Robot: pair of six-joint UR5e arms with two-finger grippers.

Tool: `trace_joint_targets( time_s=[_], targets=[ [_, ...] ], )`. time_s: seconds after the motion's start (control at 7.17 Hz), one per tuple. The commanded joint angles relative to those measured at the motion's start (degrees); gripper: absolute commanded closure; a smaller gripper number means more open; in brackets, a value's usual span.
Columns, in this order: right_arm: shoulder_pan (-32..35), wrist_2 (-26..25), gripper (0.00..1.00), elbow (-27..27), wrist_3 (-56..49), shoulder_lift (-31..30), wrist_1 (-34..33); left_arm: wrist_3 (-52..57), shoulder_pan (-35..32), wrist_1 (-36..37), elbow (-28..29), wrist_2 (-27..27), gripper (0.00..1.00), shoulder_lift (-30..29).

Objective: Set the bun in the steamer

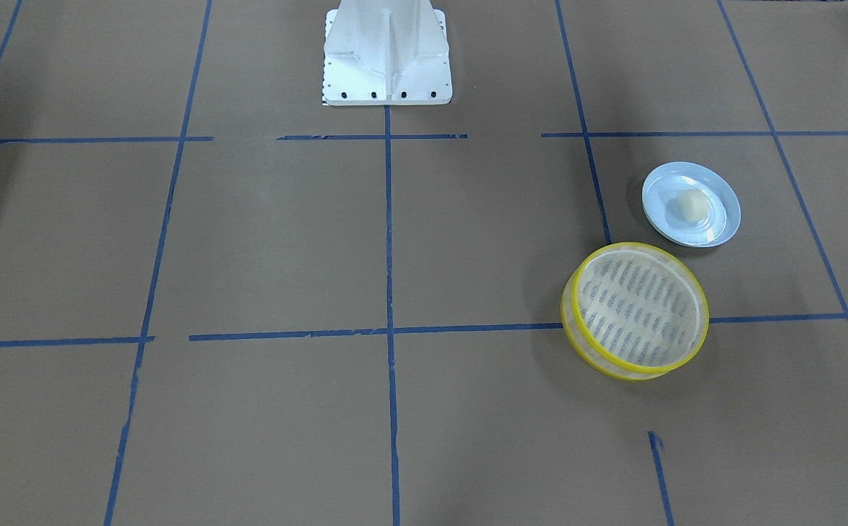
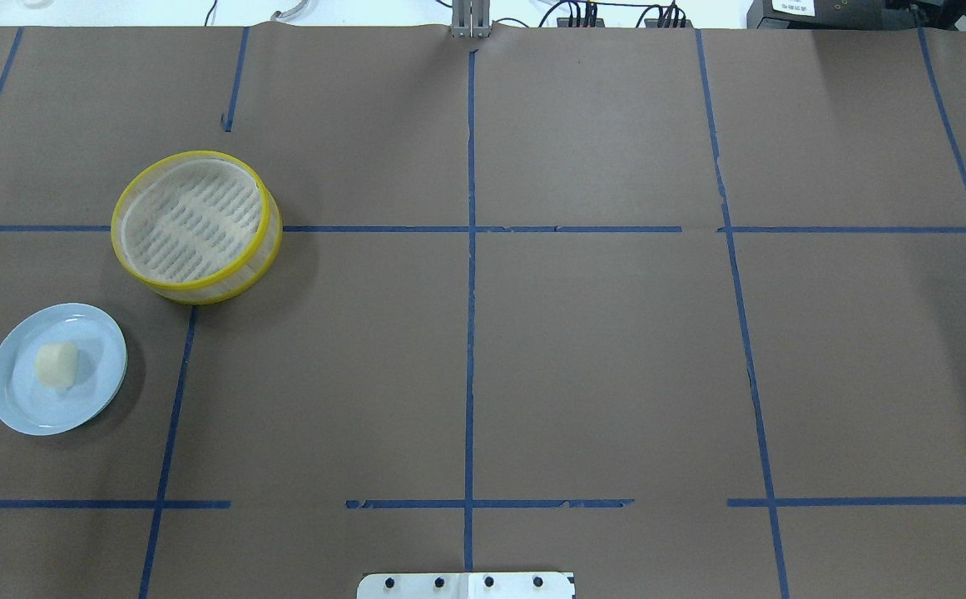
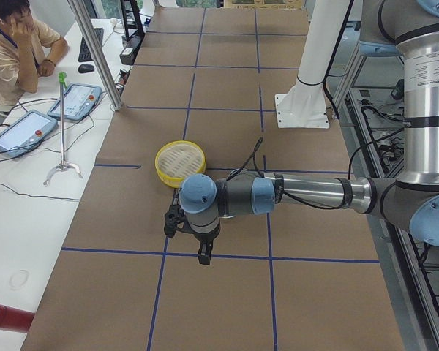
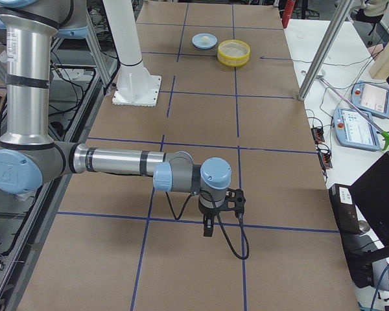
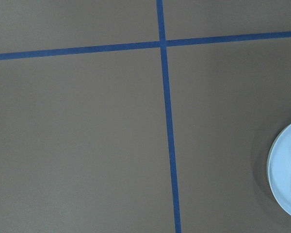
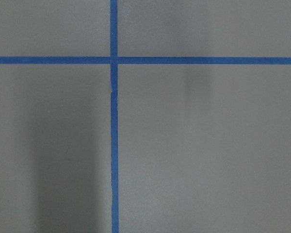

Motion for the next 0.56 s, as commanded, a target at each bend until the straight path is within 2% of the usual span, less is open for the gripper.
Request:
trace_joint_targets(
  time_s=[0.0, 0.42],
  targets=[
    [0.0, 0.0, 0.00, 0.0, 0.0, 0.0, 0.0, 0.1, -1.1, 0.5, -0.7, -0.2, 0.00, -1.0],
    [0.0, 0.0, 0.00, 0.0, 0.0, 0.0, 0.0, 0.0, -1.0, 0.4, -1.7, 3.6, 0.00, -1.1]
  ],
)
